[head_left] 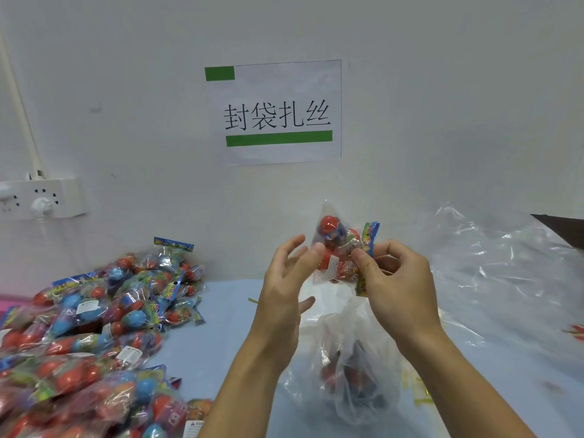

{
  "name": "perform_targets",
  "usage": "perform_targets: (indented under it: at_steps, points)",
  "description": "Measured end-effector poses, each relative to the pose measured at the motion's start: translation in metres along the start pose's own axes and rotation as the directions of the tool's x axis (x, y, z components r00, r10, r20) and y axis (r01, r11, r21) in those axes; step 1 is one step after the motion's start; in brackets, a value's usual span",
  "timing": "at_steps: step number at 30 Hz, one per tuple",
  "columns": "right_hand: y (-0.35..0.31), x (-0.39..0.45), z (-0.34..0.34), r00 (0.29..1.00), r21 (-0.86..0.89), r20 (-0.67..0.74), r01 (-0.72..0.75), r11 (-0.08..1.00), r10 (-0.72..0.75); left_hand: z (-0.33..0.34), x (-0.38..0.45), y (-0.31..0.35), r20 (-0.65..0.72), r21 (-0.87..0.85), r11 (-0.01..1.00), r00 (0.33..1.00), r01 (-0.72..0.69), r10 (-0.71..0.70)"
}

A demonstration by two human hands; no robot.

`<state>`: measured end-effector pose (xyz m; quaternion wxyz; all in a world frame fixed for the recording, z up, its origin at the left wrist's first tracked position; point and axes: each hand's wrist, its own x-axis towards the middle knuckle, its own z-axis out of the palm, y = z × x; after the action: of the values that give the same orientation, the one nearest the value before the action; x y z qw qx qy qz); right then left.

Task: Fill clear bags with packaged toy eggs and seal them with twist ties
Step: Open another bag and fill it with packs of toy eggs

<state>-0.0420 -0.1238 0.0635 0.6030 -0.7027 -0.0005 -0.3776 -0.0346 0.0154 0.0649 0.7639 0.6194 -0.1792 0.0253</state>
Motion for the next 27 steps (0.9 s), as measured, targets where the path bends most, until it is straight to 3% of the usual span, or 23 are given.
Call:
perform_targets:
  at_steps: [8,11,18,22,27]
  points:
    - [-0.006,-0.008,0.002,0.974,-0.054,0.149,0.181,0.982,-0.172,0.007,0.003,0.0,-0.241,0.048,0.987,0.957,-0.156,0.163]
    - [-0.011,-0.011,0.004,0.945,-0.033,0.281,0.183,0.983,-0.166,0.006,0.003,-0.001,-0.312,-0.045,0.986,0.94,-0.162,0.14]
    - [-0.016,-0.017,0.004,0.916,0.103,0.383,0.086,0.991,-0.12,0.003,0.004,-0.005,-0.279,-0.236,0.962,0.958,-0.14,0.071]
    - [-0.019,-0.02,0.002,0.884,0.217,0.452,0.02,0.976,-0.119,0.005,0.005,-0.006,-0.228,-0.22,0.971,0.973,-0.093,0.041]
    - [-0.019,-0.021,0.005,0.864,0.215,0.49,0.004,0.977,-0.112,0.009,0.008,-0.009,-0.33,-0.126,0.98,0.938,-0.154,0.105]
